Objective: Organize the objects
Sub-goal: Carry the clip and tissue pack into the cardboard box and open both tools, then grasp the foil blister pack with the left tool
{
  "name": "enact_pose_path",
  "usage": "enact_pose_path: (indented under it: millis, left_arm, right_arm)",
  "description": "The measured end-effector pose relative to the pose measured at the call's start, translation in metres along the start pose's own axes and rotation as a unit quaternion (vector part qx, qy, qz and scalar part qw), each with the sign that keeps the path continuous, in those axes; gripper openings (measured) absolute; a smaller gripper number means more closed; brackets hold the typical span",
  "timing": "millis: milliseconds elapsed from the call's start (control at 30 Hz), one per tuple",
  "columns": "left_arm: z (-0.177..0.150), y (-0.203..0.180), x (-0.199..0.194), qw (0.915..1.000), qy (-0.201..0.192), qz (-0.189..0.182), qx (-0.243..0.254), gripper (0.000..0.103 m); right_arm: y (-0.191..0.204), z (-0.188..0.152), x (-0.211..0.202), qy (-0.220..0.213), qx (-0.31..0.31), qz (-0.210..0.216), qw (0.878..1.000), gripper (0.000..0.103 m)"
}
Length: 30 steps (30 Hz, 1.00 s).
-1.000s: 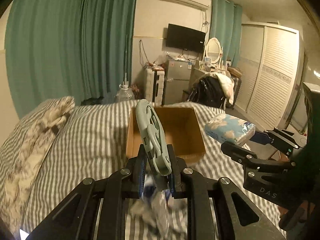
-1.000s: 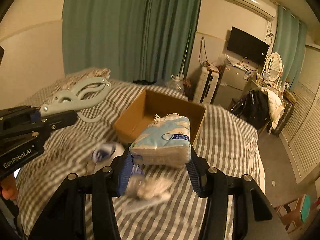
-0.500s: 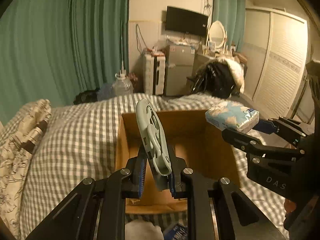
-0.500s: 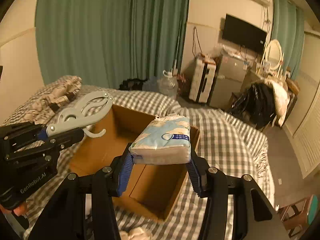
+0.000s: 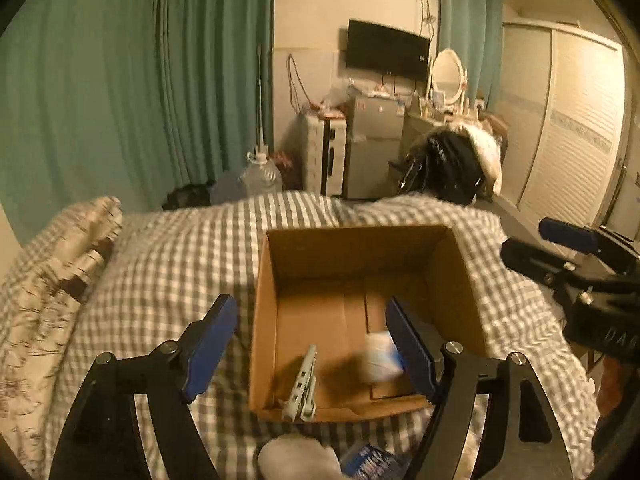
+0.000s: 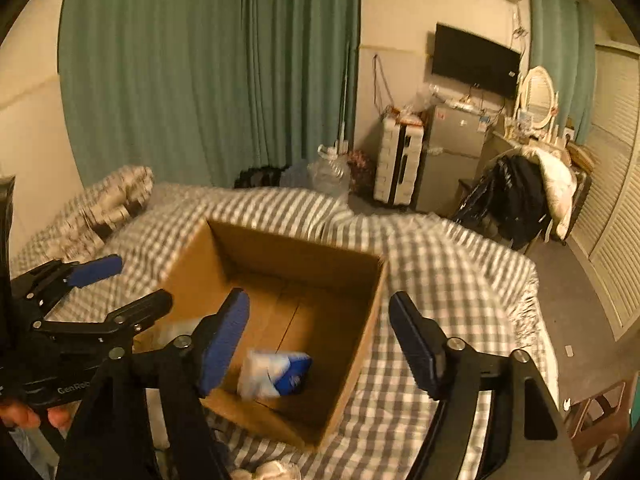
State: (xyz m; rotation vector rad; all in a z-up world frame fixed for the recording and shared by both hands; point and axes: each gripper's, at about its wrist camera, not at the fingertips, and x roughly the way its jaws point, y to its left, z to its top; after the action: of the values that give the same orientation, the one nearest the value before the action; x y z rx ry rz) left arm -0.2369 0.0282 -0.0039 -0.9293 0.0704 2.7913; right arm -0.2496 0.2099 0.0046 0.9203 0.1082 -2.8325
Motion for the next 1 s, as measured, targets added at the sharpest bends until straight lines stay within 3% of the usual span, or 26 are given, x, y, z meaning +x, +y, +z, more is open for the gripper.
enact_pose_path:
  millis: [200,433,633,767,833,1000]
  left_arm:
    - [0.003,0.003,-0.077,0.999,-0.024,0.036,-0.014,0.082]
    - [-0.041,0.0,-0.128,0.9968,-0.031,0.07,-0.02,0.082]
    - [-0.098,-0.015,-0.119,0.9964,0.006,0.081,-0.026,0.082]
    - [-0.14,-0.024,-0.094,0.994,0.051,0.093,-0.026,0.082]
    - [-0.154,-0.028,-0.082,0.9937,0.074,0.079,-0.025,0.081]
    - [-0.168,-0.038,-0.064,0.9939,0.091,0.061,-0.015,0.058]
  right_arm:
    - [0.005,0.012,-0.084,-0.029,-0.02,-0.012,0.999,0.081]
    - [0.018,-0.019,-0.151,-0.029,-0.046,-0.004,0.999,0.087]
    - [0.029,-0.081,-0.15,0.005,-0.049,-0.013,0.999,0.087]
    - [0.032,-0.123,-0.126,0.047,-0.036,-0.026,0.998,0.087]
    - [0.028,-0.139,-0.111,0.072,-0.024,-0.031,0.997,0.087]
    - [0.027,-0.163,-0.089,0.111,-0.015,-0.033,0.993,0.087]
